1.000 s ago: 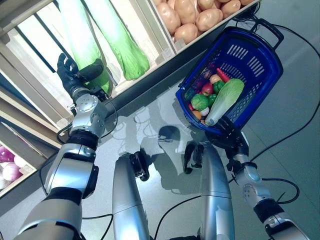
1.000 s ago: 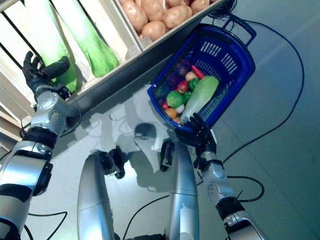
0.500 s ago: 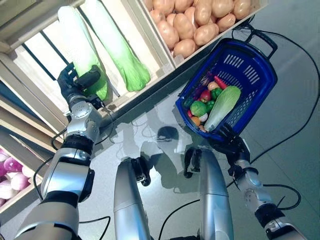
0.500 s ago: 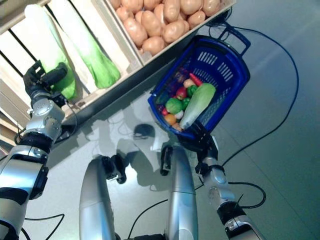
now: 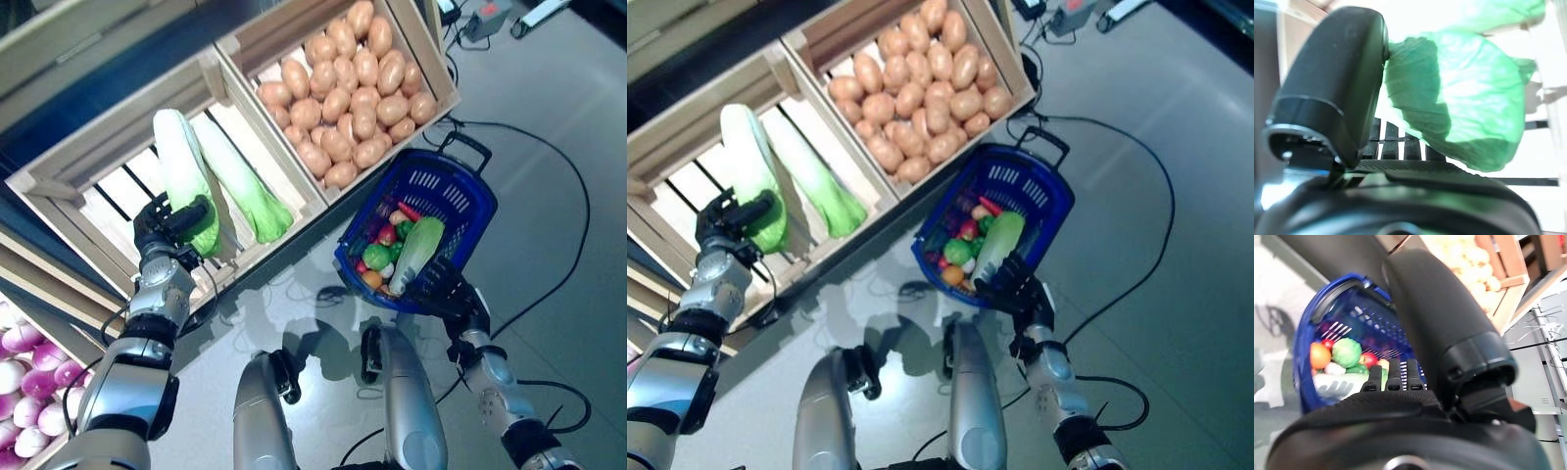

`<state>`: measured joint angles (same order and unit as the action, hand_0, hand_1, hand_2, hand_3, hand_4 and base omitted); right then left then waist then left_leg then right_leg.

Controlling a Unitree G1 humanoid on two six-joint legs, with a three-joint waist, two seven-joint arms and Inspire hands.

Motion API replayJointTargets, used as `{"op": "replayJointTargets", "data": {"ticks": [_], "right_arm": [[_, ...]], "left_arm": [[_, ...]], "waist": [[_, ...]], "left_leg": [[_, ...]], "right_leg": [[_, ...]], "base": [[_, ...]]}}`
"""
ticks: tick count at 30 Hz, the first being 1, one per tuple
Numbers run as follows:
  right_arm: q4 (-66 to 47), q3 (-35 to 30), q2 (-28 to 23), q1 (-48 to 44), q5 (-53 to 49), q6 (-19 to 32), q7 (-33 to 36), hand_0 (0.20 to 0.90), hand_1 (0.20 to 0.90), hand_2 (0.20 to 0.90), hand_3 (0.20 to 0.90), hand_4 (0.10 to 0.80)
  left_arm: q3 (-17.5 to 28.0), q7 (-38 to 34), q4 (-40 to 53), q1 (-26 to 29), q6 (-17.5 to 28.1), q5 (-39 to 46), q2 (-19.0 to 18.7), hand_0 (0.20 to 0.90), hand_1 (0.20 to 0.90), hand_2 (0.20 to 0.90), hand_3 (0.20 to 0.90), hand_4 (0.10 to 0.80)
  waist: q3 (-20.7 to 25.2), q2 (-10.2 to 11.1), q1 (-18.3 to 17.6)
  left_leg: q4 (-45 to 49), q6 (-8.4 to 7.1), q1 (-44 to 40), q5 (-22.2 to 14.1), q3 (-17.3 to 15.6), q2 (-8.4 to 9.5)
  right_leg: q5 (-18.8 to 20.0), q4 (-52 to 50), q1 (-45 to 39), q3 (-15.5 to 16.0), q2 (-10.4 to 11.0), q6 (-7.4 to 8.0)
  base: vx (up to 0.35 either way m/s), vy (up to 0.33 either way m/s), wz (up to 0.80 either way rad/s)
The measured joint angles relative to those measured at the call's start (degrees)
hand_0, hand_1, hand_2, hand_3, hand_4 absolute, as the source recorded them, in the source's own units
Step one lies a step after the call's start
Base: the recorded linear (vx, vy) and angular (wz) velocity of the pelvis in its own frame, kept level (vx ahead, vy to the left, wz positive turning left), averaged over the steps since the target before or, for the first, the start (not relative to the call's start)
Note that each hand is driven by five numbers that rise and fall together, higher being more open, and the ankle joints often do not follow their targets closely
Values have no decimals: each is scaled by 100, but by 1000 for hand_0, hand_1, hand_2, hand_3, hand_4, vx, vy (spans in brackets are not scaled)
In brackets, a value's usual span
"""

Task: Put vegetables into the basket

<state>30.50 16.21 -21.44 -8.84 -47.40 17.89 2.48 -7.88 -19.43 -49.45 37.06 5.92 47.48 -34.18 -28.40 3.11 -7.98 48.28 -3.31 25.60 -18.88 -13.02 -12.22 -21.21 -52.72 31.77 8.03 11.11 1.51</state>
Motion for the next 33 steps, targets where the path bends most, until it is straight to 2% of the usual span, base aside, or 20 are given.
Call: {"op": "replayJointTargets", "data": {"ticks": [3, 7, 11, 14, 16, 19, 22, 25, 33], "right_arm": [[-155, -78, 58, 123, -5, 0, -3, 900, 900, 900, 900, 800], [-266, -393, 265, 316, -14, 0, -17, 900, 900, 900, 900, 800], [-288, -435, 416, 649, 333, 0, 50, 900, 900, 900, 900, 800], [-416, -432, 439, 829, 436, -102, 67, 900, 900, 900, 900, 800], [-505, -443, 434, 864, 434, -166, 66, 900, 900, 900, 900, 800], [-761, -482, 433, 917, 417, -241, 23, 900, 900, 900, 900, 800], [-1009, -604, 472, 1019, 15, -599, -529, 900, 900, 900, 900, 800], [-1068, -657, 616, 1122, -698, -812, -1237, 900, 900, 900, 900, 800], [-1300, -711, 803, 1112, -1399, -906, -1777, 900, 900, 900, 900, 800]], "left_arm": [[3, 123, 260, -320, 12, -73, 111, 300, 300, 300, 300, 400], [108, 189, 767, -812, 301, -63, 735, 300, 300, 300, 300, 400], [150, 193, 1144, -1525, 627, -84, 1561, 300, 300, 300, 300, 400], [118, 195, 1472, -2175, 714, -311, 2033, 300, 300, 300, 300, 400], [-35, 195, 1688, -2452, 734, -560, 2074, 300, 300, 300, 300, 400], [-110, 204, 2030, -2641, 742, -1092, 2074, 300, 300, 300, 300, 400], [-109, 352, 2346, -2809, 745, -1526, 2026, 300, 300, 300, 300, 400], [-118, 779, 2532, -2919, 747, -1728, 1977, 300, 300, 300, 300, 400], [-409, 1565, 2714, -3038, 747, -2303, 1666, 300, 300, 300, 300, 400]], "waist": [[128, -42, 60], [307, -187, 115], [785, -336, 133], [1213, -470, 151], [1458, -495, 204], [1583, -494, 301], [1757, -501, 331], [1964, -478, 362], [2155, -285, 472]], "left_leg": [[-377, -33, -498, 36, -136, 21], [-1047, -73, -1060, 212, -238, 78], [-2359, -131, -1911, 707, -355, 220], [-3599, -181, -2726, 1224, -445, 251], [-4173, -199, -3068, 1482, -463, 253], [-4584, -219, -3347, 1661, -455, 256], [-4911, -173, -3496, 1811, -461, 301], [-5169, -101, -3637, 1905, -468, 393], [-5334, 11, -3701, 1963, -490, 582]], "right_leg": [[19, 258, -397, 53, 14, 15], [155, 824, -919, 203, -7, 34], [505, 1879, -1664, 381, -146, 68], [874, 2906, -2393, 537, -391, 67], [1073, 3367, -2683, 570, -535, 71], [1273, 3811, -2973, 561, -672, 109], [1535, 4319, -3207, 564, -741, 167], [1871, 4970, -3533, 569, -785, 257], [2338, 5760, -3866, 540, -703, 381]], "base": [[79, -8, -13], [122, -43, -8], [123, -57, -3], [148, -48, -3], [67, -17, -4], [81, -16, -2], [49, -19, 2], [16, -18, 3], [-4, -4, -1]]}}
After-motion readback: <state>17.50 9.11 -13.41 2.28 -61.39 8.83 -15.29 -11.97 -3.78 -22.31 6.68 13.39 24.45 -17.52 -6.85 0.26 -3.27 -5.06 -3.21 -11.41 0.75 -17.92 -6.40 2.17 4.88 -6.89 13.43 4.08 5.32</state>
